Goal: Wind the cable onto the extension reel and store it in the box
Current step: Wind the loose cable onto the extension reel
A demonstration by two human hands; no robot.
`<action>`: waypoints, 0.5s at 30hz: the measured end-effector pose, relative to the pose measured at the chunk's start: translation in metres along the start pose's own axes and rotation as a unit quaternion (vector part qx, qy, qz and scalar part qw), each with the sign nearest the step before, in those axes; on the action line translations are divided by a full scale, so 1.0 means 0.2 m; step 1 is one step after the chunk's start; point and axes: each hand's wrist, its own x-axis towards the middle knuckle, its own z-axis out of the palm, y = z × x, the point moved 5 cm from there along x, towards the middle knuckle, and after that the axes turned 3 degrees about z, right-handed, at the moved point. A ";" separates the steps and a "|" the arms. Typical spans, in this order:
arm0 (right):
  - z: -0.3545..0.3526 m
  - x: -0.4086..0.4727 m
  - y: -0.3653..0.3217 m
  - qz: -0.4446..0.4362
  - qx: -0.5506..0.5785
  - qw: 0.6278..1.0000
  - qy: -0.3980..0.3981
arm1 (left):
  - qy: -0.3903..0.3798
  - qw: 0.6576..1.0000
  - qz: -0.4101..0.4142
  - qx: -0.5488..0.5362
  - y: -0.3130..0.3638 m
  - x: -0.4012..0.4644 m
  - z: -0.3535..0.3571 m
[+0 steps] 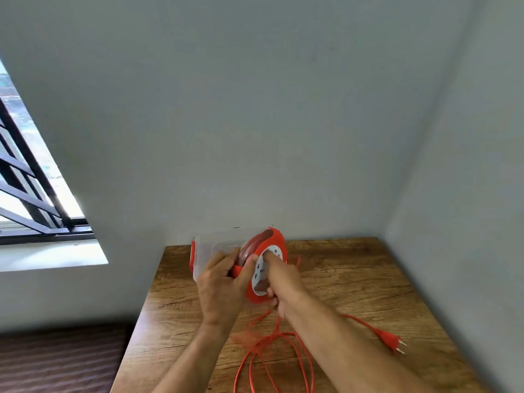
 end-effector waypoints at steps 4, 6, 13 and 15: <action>0.00 -0.04 0.03 0.084 0.124 0.985 -0.080 | 0.017 0.996 -0.068 -0.053 -0.03 -0.02 -0.03; -0.02 -0.08 0.01 0.044 0.052 0.992 -0.107 | -0.003 0.989 -0.135 -0.051 -0.08 -0.02 -0.02; -0.19 -0.06 -0.08 -0.532 -0.593 0.604 0.025 | -0.085 0.977 -0.195 -0.024 -0.16 0.07 -0.03; -0.20 -0.06 -0.06 -0.600 -0.632 0.487 -0.050 | -0.166 0.970 -0.179 -0.008 -0.14 0.11 -0.02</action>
